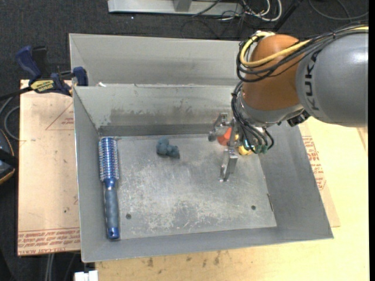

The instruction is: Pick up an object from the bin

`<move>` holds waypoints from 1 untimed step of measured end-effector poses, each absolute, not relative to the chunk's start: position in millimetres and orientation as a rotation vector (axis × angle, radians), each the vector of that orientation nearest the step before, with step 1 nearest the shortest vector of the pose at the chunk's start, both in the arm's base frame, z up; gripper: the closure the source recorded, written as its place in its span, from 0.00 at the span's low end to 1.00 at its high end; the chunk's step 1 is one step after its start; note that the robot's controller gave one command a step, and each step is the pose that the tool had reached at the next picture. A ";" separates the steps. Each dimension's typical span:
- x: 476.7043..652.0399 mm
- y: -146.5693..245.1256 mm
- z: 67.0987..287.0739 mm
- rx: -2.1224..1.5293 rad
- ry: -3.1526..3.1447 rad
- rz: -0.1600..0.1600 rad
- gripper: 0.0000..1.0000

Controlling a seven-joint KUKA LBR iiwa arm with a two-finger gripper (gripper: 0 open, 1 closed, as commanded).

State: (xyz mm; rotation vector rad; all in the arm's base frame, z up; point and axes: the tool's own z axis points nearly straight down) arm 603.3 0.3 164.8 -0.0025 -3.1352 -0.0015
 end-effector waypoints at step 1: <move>656.4 -0.1 161.6 0.160 -3.144 -0.001 0.00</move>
Offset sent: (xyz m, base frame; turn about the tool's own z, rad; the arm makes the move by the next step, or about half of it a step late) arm 0.0513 -0.0012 -0.0030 -0.1040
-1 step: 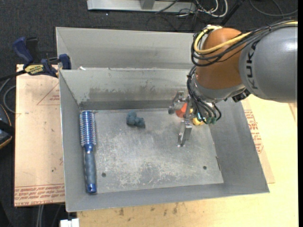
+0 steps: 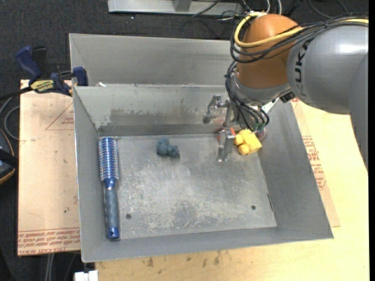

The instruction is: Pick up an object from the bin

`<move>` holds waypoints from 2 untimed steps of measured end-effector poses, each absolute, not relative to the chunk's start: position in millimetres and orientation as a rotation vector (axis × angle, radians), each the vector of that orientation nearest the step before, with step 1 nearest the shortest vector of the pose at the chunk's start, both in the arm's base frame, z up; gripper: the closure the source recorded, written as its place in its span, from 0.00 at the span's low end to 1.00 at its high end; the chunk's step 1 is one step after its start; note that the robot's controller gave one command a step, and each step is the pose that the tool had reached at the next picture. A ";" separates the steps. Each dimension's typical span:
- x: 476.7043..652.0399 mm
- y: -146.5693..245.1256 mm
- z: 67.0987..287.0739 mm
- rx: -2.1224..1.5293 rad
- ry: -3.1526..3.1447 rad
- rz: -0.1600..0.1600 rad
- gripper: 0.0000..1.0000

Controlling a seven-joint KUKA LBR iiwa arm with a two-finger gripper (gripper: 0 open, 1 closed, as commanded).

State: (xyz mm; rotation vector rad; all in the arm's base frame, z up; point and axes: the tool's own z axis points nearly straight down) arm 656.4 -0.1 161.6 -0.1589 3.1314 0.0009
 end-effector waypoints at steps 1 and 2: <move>646.5 -77.7 98.3 -0.602 3.087 0.000 0.00; 643.6 -130.8 85.5 -1.133 2.927 0.014 0.00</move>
Offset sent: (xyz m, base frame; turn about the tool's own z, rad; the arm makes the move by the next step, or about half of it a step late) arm -0.0087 -0.0748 -0.0606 -0.2909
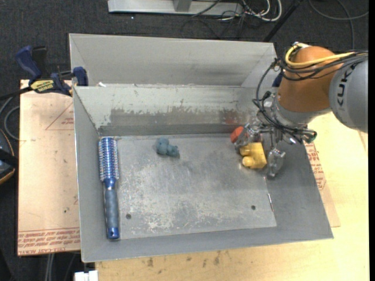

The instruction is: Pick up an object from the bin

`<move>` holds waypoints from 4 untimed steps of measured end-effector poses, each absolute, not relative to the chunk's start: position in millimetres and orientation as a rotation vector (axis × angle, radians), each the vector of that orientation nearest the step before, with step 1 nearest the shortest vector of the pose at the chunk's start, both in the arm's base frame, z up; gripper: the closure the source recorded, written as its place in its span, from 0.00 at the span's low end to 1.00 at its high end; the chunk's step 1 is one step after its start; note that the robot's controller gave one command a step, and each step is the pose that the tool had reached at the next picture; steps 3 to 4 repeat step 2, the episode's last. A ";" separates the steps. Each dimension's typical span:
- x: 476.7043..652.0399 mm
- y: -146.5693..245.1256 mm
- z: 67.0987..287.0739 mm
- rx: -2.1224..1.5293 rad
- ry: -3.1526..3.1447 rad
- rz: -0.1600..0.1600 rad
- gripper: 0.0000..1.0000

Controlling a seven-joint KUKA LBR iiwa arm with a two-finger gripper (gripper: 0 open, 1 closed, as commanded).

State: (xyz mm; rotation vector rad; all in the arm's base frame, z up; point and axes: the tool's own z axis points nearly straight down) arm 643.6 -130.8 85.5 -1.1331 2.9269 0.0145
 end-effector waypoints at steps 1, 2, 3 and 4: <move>643.8 -130.7 85.2 -1.136 2.923 0.010 1.00; 633.3 -122.5 210.7 -1.204 2.890 -0.008 1.00; 633.3 -122.5 210.7 -1.204 2.890 -0.008 1.00; 633.3 -122.5 210.7 -1.204 2.890 -0.008 1.00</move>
Offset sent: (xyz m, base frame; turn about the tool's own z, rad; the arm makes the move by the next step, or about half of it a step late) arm 0.0000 0.0000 0.0000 0.0000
